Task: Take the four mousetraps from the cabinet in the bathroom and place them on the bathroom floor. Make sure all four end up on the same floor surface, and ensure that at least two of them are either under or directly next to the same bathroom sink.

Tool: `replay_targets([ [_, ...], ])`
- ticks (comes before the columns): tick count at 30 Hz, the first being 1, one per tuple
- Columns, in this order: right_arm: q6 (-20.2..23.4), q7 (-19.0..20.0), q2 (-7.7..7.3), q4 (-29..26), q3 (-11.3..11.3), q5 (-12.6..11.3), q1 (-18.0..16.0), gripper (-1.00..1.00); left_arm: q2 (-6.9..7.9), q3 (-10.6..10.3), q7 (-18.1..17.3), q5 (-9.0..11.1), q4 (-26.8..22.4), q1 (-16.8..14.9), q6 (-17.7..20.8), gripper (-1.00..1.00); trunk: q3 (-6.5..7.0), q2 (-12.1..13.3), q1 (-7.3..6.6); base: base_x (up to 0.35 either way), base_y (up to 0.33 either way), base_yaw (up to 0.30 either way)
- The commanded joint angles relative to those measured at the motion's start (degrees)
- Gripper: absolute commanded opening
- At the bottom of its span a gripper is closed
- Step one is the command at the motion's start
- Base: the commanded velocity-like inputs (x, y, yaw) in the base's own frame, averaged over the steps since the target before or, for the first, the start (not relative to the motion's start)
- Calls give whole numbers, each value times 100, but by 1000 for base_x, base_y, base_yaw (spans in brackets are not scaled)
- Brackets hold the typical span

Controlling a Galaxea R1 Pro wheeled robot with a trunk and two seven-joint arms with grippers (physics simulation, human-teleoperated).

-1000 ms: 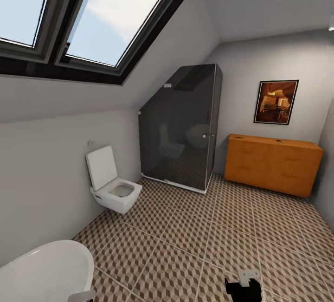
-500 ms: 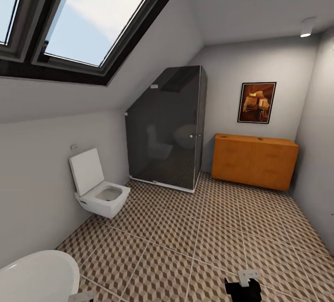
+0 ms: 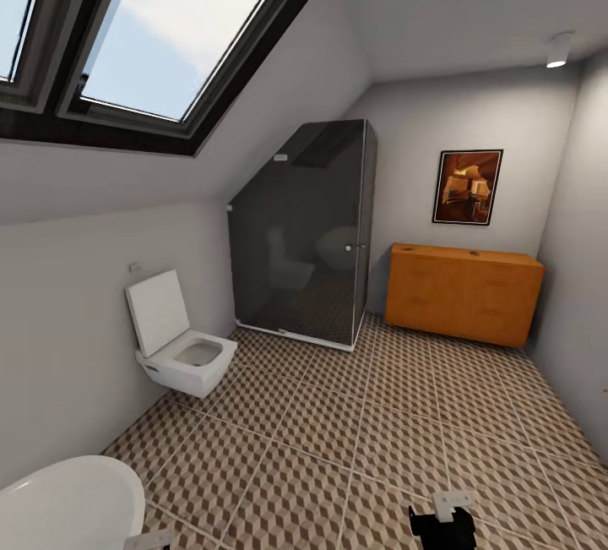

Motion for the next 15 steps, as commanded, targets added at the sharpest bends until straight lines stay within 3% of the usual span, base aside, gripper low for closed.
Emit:
replay_targets([
  [1,-27,-5,4,19,48,-35,-5,100,-2,-35,35,-17,7,-2,-9,100,-3,-5,2,0,0,0],
  [8,-25,-5,5,19,48,-38,-5,100,-2,-35,35,-17,7,0,-9,100,2,-5,2,0,0,-16],
  [15,-25,-5,6,19,48,-35,-5,100,3,-35,41,-17,2,-2,-7,100,27,-5,2,4,0,-188],
])
